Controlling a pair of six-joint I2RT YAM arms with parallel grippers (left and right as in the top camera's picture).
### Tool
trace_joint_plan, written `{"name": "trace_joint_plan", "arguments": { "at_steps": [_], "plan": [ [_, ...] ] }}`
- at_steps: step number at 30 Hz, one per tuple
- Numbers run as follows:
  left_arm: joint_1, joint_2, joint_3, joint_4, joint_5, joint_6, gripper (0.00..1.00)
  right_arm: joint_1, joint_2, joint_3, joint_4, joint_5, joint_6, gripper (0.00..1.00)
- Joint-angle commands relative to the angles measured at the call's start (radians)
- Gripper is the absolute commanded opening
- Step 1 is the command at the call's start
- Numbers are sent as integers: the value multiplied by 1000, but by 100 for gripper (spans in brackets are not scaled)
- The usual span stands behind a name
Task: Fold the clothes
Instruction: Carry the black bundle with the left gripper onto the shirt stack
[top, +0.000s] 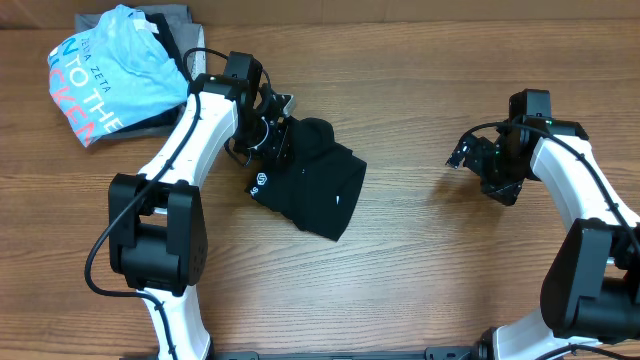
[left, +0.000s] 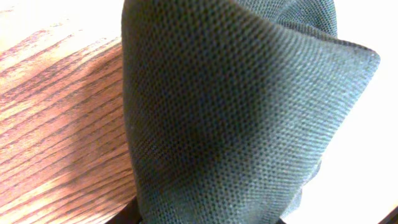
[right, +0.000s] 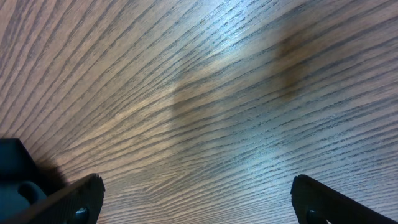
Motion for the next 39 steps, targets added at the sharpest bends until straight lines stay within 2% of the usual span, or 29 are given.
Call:
{"name": "trace_joint_plan", "arguments": {
  "at_steps": [1,2,3,6,19,29,34,39],
  "plan": [
    [5,2,21,-3,5,1,23,0,-8,14,6,8,4,100],
    [5,2,21,-3,5,1,13,0,-8,14,6,8,4,100],
    [5,2,21,-3,5,1,9,0,-8,14,6,8,4,100],
    [5,2,21,-2,5,0,6,0,-8,14,6,8,4,100],
    [13,2,39,4,5,-14,4,0,-8,14,6,8,4,100],
    [50,2,198,-53,-3,-5,4,0,-8,14,6,8,4,100],
    [75,2,263,-74,-77,-5,4,0,-8,14,6,8,4,100],
    [102,2,299,-69,-84,3,4,0,-8,14,6,8,4,100]
  ]
}}
